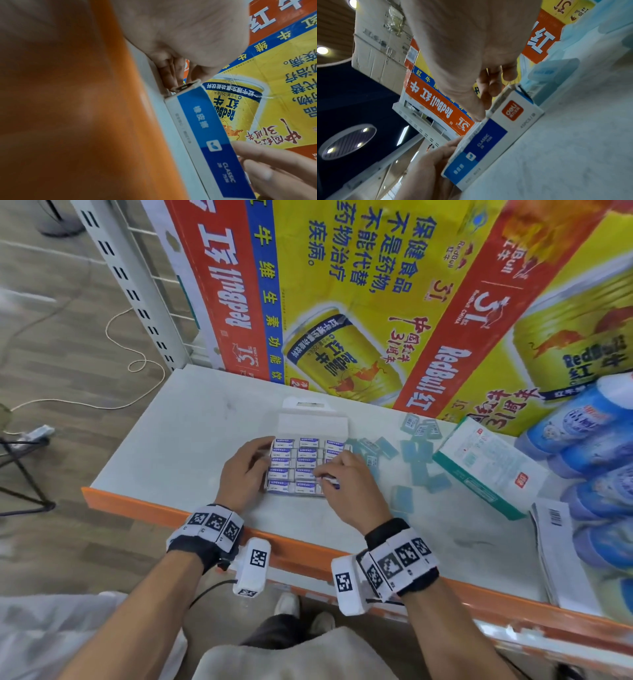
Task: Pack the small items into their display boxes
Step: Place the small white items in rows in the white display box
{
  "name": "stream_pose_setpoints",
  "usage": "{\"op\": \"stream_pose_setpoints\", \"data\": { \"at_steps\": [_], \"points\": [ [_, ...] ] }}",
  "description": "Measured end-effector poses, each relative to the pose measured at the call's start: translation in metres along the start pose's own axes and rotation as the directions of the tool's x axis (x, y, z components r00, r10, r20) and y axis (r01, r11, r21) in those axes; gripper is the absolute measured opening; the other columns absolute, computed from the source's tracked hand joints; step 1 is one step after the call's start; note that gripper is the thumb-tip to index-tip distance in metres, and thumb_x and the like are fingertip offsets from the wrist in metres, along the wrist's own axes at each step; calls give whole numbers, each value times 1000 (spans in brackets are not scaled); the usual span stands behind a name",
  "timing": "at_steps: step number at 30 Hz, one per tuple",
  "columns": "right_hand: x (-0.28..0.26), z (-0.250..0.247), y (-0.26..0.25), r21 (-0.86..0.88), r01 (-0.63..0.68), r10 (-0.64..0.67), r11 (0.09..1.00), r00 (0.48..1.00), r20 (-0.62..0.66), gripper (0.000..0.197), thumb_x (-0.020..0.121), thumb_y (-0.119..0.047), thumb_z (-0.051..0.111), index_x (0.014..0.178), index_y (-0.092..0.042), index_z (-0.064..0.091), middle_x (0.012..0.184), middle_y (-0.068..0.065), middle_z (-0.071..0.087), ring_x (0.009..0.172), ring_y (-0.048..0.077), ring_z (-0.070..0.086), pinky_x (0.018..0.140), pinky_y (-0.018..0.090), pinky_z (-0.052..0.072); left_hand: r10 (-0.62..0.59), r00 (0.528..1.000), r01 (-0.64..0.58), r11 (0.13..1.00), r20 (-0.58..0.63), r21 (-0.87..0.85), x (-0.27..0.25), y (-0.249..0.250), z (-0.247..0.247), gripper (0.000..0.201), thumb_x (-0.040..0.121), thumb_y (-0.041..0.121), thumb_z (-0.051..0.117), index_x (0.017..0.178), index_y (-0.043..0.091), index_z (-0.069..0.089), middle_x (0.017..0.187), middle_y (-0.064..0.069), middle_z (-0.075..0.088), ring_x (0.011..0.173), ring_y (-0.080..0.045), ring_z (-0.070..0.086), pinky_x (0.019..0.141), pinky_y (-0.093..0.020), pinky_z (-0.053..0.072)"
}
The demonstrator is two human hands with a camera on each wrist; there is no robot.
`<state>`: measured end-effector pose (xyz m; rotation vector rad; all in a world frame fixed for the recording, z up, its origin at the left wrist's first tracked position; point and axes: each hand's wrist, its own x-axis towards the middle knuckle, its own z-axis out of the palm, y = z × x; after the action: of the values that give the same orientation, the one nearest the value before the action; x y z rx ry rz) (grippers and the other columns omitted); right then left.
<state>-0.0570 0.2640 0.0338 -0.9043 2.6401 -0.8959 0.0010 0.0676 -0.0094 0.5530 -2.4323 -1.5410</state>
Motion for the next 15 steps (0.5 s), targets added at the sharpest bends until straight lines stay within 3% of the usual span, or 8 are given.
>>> {"op": "stream_pose_setpoints", "data": {
  "at_steps": [4, 7, 9, 11, 15],
  "points": [
    [-7, -11, 6, 128, -64, 74, 990, 994, -79, 18, 89, -13, 58, 103, -17, 68, 93, -2, 51, 96, 16, 50, 90, 28, 43, 11, 1000, -11, 1000, -3, -12, 0, -4, 0, 41, 83, 29, 45, 120, 24, 61, 116, 6, 66, 103, -10, 60, 94, -35, 47],
    [-18, -27, 21, 123, -150, 169, 981, 973, -159, 13, 87, -11, 57, 91, -20, 66, 84, -12, 49, 77, 0, 47, 76, 19, 40, 36, 999, -36, 999, 3, 4, 1, -7, 0, 42, 84, 31, 44, 122, 25, 60, 117, 6, 66, 104, -10, 60, 92, -30, 45],
    [-31, -37, 35, 97, -206, 219, 974, 964, -153, 16, 85, -7, 57, 85, -22, 63, 78, -16, 47, 70, -3, 46, 71, 12, 35, 61, 998, -61, 998, 8, 15, 2, -10, 1, 41, 85, 32, 43, 122, 25, 60, 117, 7, 65, 103, -9, 60, 87, -20, 43],
    [-45, -46, 49, 76, -256, 264, 964, 956, -129, 20, 83, -2, 56, 85, -20, 64, 79, -15, 49, 72, -3, 48, 69, 7, 34, 87, 996, -87, 996, 0, 25, 3, -12, 2, 41, 86, 33, 43, 123, 25, 59, 116, 9, 65, 101, -6, 59, 82, -12, 39],
    [-70, -55, 61, 17, -291, 291, 957, 952, -99, 27, 75, 7, 59, 90, -14, 67, 89, -2, 56, 76, -1, 46, 72, -1, 32, 107, 994, -106, 994, -24, 23, 4, -15, 4, 41, 85, 30, 42, 122, 22, 60, 115, 6, 65, 100, -8, 59, 83, -17, 41]
  ]
}}
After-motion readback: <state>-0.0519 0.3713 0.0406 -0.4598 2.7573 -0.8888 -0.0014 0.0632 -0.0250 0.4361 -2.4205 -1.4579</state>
